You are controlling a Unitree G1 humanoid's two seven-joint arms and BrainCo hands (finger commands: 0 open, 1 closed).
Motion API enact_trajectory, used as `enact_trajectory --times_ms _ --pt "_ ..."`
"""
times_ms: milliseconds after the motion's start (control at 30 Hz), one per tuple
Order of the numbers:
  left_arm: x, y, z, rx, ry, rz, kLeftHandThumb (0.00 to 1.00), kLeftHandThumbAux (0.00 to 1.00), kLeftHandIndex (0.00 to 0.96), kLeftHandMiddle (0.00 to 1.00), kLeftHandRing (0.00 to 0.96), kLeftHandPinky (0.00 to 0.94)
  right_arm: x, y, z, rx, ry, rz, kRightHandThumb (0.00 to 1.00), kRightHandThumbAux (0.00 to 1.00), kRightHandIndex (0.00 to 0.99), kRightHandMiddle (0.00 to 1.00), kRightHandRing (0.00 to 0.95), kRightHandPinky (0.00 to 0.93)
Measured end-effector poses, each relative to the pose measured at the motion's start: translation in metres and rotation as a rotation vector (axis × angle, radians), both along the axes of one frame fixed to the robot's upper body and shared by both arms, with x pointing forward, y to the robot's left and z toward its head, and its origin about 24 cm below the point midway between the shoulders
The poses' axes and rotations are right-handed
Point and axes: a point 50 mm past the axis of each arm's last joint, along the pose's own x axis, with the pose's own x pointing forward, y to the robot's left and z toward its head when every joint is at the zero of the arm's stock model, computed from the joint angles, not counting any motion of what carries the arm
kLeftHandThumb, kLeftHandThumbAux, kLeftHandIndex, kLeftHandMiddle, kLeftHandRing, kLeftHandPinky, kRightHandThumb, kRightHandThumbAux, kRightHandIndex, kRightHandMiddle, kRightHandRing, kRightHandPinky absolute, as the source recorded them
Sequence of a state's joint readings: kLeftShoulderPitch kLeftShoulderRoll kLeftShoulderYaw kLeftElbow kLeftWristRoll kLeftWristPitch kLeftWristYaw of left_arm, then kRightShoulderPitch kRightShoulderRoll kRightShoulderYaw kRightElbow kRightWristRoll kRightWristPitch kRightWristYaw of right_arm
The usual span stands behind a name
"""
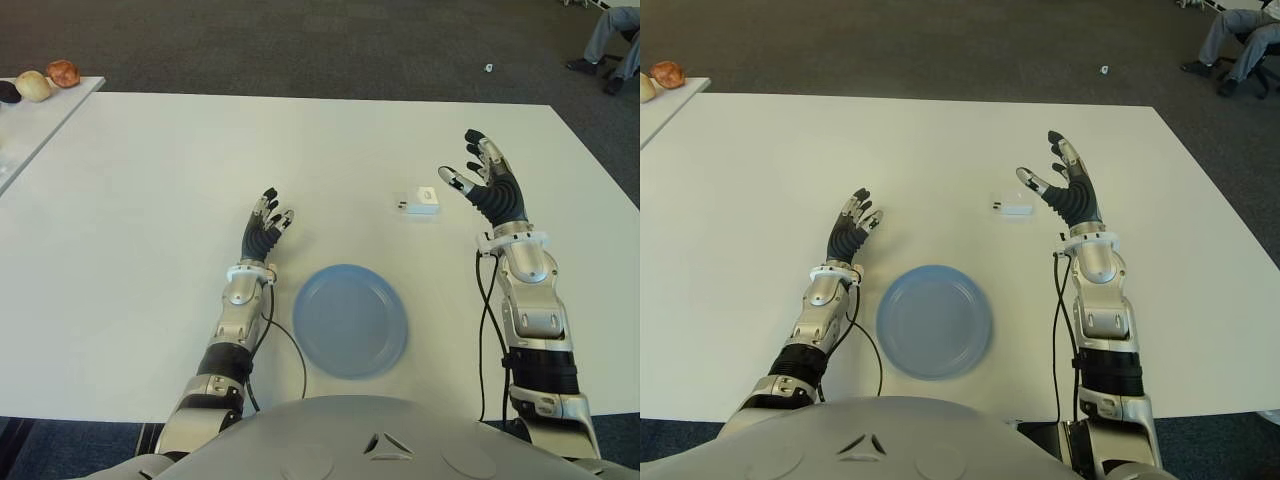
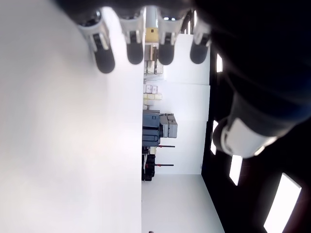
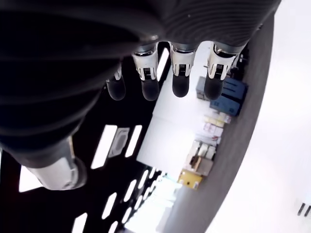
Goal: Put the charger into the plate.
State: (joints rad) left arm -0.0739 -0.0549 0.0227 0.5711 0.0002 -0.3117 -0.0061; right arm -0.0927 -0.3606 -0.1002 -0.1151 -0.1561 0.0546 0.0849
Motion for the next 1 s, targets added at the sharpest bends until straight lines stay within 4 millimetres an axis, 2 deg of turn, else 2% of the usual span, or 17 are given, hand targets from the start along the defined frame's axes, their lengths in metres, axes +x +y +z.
enact_trajectory --times_ms 333,533,767,1000 --pt "-0.001 -0.002 0.0 -0.002 -0.001 -0.007 0.201 0.637 0.0 0.032 0.044 0.076 0.034 -0.006 -0.007 -0.289 0.011 0.061 0.196 0.376 0.0 0.0 0.0 0.0" --pt "-0.002 -0.002 0.0 -0.004 -0.002 -0.005 0.185 0.638 0.0 0.034 0.042 0.075 0.048 -0.007 -0.021 -0.48 0.037 0.096 0.2 0.284 0.0 0.0 0.0 0.0" --pt "-0.003 -0.002 0.0 -0.004 -0.001 -0.007 0.18 0.657 0.0 0.034 0.043 0.072 0.056 -0.008 -0.046 -0.678 0.073 0.139 0.195 0.236 0.0 0.0 0.0 0.0" --pt "-0.003 -0.003 0.0 -0.004 -0.004 -0.011 0.194 0.661 0.0 0.04 0.048 0.079 0.057 -0.011 -0.068 -0.778 0.092 0.171 0.218 0.209 0.0 0.0 0.0 0.0"
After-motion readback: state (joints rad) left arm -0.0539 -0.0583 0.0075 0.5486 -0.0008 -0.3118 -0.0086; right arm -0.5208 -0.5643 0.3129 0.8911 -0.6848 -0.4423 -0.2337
